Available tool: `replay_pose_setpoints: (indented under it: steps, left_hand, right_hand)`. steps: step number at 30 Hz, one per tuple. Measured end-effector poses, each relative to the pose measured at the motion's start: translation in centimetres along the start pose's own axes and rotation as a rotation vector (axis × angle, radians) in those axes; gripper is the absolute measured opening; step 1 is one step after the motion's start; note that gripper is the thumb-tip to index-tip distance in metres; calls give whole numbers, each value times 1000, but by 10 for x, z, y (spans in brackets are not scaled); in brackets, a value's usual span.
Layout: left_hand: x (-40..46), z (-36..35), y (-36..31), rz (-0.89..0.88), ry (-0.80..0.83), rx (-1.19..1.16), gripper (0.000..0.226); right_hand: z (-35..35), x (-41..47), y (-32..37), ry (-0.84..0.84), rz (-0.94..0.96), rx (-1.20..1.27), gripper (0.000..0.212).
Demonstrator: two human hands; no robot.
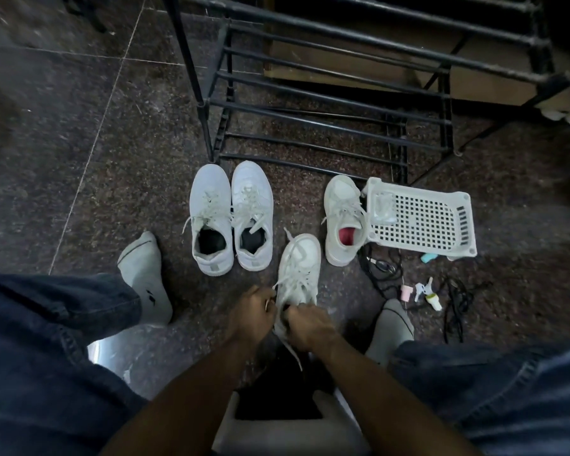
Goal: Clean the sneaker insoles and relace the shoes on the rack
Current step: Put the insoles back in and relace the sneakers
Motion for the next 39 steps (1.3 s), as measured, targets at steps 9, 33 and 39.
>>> replay_pose_setpoints:
  steps: [9, 33, 39]
  left_hand:
    - [-1, -16, -14, 68, 249, -47, 39]
    - [1, 27, -11, 260, 154, 31, 16]
    - [-1, 30, -12, 297, 123, -41, 11]
  right_hand:
    - [5, -16, -37, -61, -123, 544, 20]
    - [23, -24, -81, -88, -598, 1610, 19]
    - [44, -30, -113, -479, -617, 1956, 19]
Point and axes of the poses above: each hand's wrist, its own x-axis towards the middle knuckle, its own z-axis out of the back of the hand, y = z × x, the point moved 4 cm from there along x, towards the middle knuckle, and after that the axes turned 1 degree about x, right-handed, at the moved point
